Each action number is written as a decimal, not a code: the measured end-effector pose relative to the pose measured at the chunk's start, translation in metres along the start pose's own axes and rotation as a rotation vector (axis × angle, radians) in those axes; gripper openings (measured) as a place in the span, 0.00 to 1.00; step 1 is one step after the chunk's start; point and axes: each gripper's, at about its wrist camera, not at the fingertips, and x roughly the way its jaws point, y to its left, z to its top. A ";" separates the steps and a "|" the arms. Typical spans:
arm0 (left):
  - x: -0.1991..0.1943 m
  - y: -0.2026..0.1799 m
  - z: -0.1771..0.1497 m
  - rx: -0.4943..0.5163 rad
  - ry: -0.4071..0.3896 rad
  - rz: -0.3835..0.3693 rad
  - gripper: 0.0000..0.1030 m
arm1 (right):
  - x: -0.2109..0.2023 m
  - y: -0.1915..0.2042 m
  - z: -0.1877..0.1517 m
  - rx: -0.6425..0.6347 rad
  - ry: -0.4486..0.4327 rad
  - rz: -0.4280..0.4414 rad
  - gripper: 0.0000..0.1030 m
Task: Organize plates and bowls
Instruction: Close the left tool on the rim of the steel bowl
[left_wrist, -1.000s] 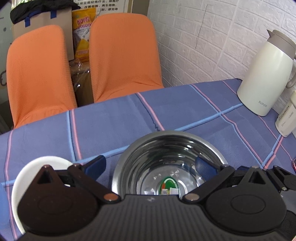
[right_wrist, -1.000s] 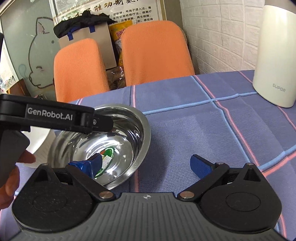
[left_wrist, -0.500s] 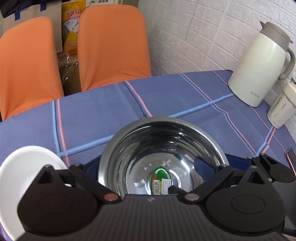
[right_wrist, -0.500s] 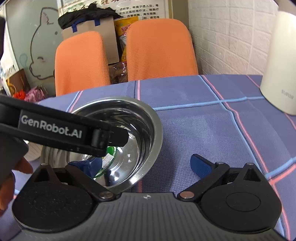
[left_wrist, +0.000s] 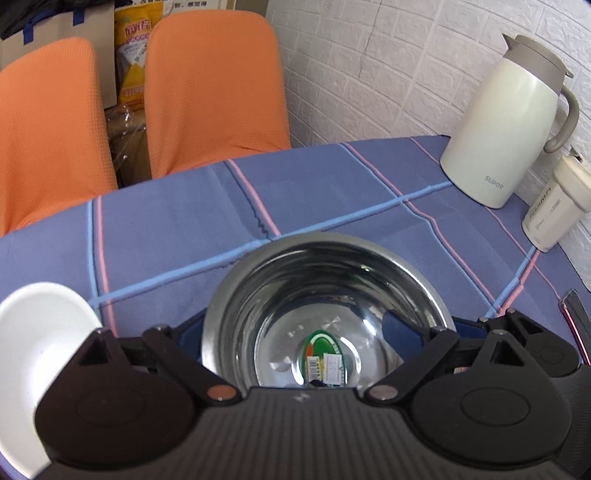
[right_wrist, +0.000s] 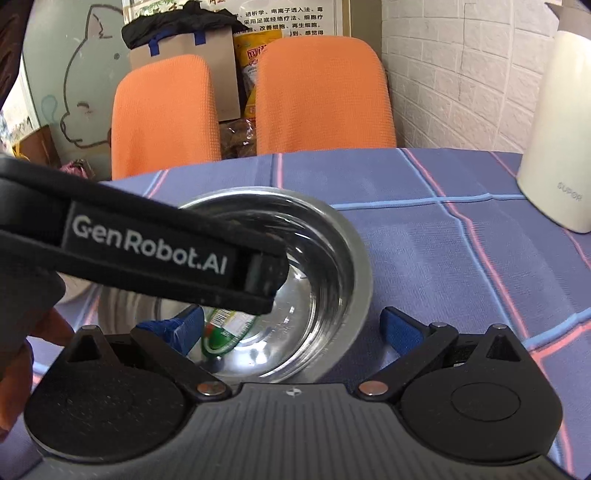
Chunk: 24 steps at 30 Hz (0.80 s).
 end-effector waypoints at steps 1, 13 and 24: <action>0.000 -0.001 -0.001 0.006 0.004 -0.006 0.92 | -0.001 -0.002 0.000 0.002 0.001 0.002 0.87; -0.005 -0.001 -0.002 0.021 0.012 -0.024 0.89 | 0.002 -0.009 -0.005 0.010 -0.032 -0.011 0.88; -0.002 -0.001 -0.008 0.029 0.038 -0.027 0.89 | -0.010 -0.014 -0.005 0.079 -0.004 0.033 0.87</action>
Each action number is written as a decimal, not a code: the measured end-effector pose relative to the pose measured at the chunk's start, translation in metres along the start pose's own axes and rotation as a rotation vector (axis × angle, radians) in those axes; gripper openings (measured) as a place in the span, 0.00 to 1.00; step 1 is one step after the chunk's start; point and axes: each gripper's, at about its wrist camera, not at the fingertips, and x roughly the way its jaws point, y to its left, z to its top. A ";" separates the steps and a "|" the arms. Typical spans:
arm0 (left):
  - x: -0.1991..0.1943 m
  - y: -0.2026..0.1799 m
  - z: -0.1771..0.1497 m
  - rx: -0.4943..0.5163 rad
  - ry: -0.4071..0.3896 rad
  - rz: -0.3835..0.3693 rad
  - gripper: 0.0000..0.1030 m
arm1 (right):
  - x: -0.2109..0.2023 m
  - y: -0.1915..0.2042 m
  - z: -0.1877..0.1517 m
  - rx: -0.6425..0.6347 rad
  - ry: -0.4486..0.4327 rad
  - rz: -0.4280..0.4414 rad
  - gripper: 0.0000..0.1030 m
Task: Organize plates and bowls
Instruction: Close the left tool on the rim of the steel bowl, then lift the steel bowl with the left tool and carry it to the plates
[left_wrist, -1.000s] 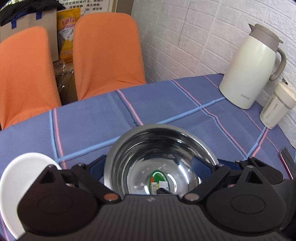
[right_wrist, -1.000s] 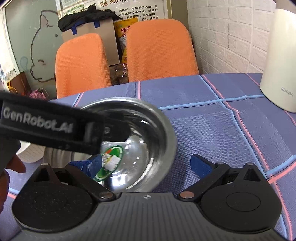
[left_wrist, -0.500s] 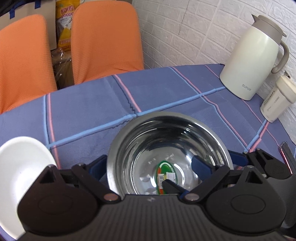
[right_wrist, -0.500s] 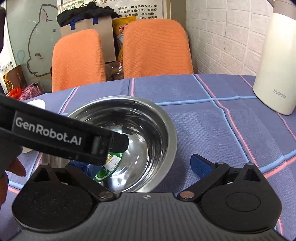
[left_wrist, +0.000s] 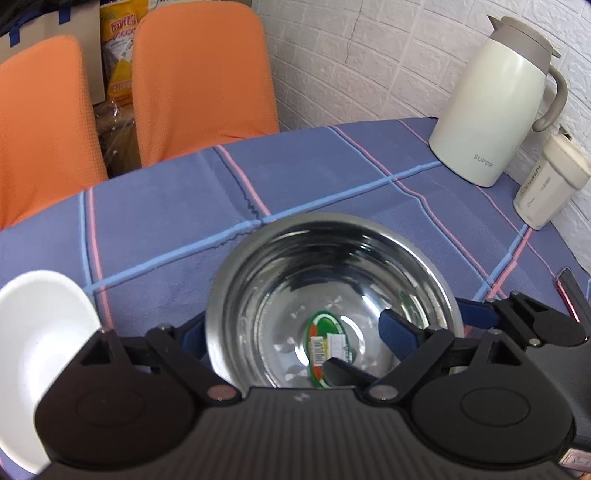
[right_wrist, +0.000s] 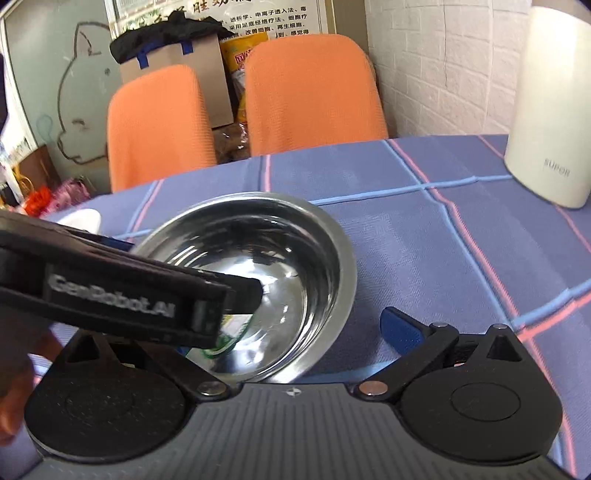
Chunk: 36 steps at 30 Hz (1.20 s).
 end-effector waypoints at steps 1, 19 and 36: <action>0.001 -0.001 0.000 -0.003 0.001 0.001 0.89 | 0.000 0.001 -0.001 -0.006 0.000 0.004 0.87; 0.000 -0.002 -0.007 0.028 0.030 0.037 0.52 | -0.003 0.018 -0.008 -0.067 -0.030 0.026 0.84; -0.022 -0.005 -0.035 0.038 0.050 0.018 0.56 | -0.027 0.012 -0.027 -0.030 -0.015 0.041 0.83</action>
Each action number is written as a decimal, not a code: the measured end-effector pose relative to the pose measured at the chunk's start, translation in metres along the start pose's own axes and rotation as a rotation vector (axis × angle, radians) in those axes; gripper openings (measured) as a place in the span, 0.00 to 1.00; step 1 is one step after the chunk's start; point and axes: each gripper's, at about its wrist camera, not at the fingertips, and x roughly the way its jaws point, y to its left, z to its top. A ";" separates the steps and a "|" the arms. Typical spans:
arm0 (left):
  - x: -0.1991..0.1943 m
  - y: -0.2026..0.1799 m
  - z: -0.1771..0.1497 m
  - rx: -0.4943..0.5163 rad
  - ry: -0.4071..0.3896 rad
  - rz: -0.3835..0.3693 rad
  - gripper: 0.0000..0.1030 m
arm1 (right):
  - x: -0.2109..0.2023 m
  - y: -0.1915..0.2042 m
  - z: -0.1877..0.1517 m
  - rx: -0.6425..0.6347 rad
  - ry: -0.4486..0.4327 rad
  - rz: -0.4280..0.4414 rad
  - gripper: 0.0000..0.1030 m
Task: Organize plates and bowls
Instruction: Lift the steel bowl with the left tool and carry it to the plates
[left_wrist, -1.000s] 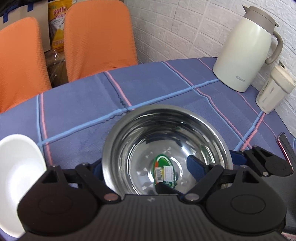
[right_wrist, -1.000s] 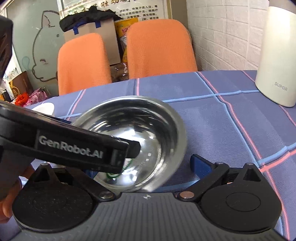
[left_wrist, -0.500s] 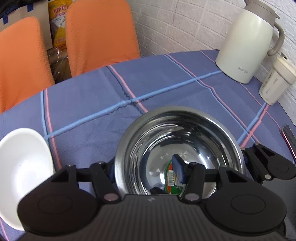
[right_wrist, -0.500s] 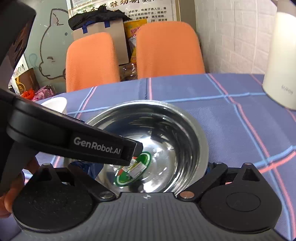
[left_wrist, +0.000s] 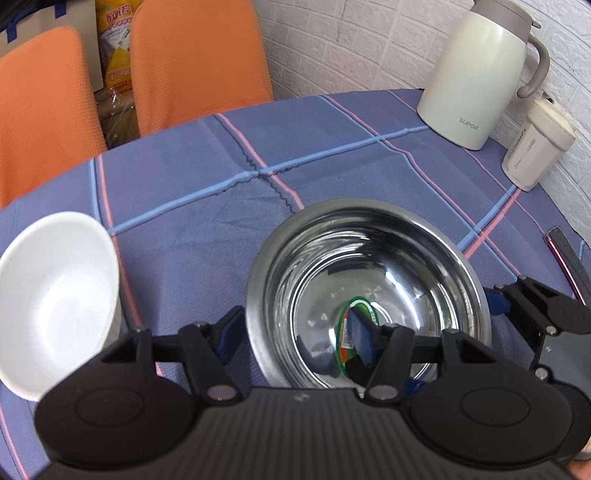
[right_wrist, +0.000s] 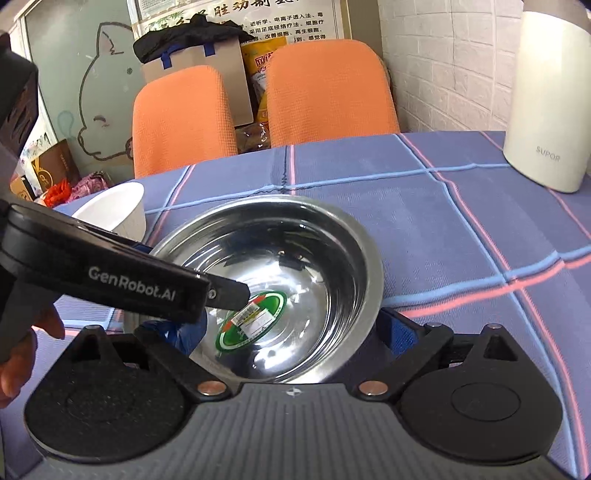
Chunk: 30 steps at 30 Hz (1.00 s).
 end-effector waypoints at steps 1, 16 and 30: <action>0.001 -0.004 -0.001 0.010 -0.002 0.011 0.56 | 0.001 0.002 -0.001 -0.010 -0.006 0.001 0.83; -0.020 -0.027 -0.027 -0.023 0.040 0.006 0.46 | -0.022 0.021 -0.023 0.002 0.020 -0.017 0.85; -0.095 -0.035 -0.092 -0.068 0.014 -0.014 0.47 | -0.087 0.062 -0.051 0.010 -0.012 -0.009 0.86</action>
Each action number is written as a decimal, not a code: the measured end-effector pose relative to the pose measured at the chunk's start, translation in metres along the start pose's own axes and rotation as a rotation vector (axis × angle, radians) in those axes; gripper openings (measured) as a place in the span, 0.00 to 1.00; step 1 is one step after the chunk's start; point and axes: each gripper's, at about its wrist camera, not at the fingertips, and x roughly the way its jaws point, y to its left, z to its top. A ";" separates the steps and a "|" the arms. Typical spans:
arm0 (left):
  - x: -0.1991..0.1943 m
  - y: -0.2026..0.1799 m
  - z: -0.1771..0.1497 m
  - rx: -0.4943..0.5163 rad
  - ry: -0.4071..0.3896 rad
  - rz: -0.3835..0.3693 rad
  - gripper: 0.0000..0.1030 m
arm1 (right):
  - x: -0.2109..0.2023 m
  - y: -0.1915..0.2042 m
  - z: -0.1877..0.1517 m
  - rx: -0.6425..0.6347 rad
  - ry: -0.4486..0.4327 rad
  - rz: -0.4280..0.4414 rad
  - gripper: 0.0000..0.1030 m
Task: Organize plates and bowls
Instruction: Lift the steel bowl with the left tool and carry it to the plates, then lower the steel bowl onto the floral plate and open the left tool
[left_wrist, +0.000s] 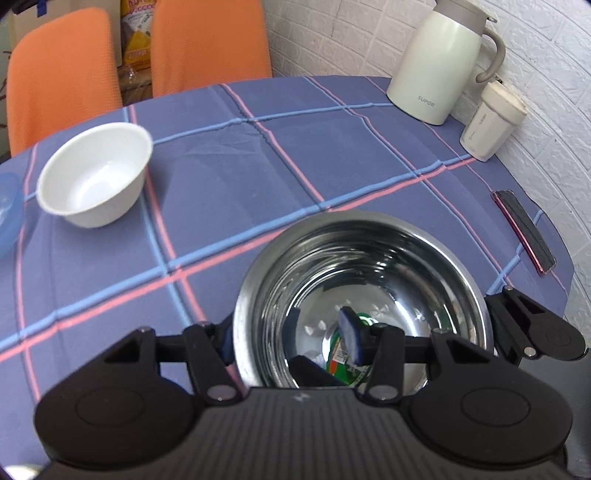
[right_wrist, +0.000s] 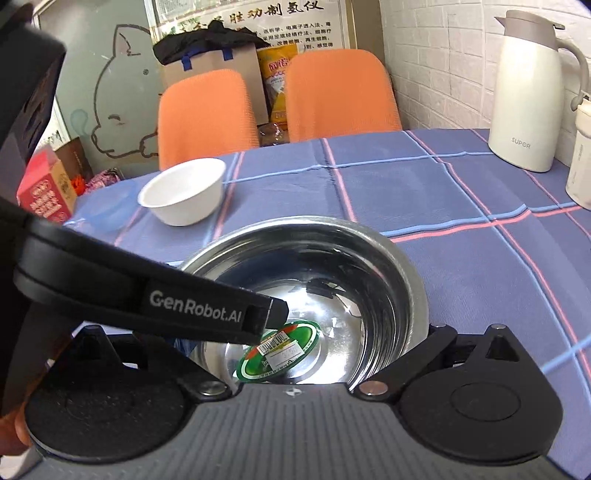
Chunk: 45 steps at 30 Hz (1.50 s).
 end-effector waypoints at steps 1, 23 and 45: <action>-0.007 0.001 -0.005 -0.006 -0.007 0.006 0.47 | -0.003 0.005 -0.001 -0.006 -0.002 0.005 0.86; -0.140 0.132 -0.162 -0.289 -0.132 0.183 0.47 | -0.033 0.194 -0.061 -0.274 0.001 0.290 0.87; -0.159 0.144 -0.188 -0.333 -0.257 0.164 0.69 | -0.034 0.194 -0.071 -0.324 -0.013 0.252 0.85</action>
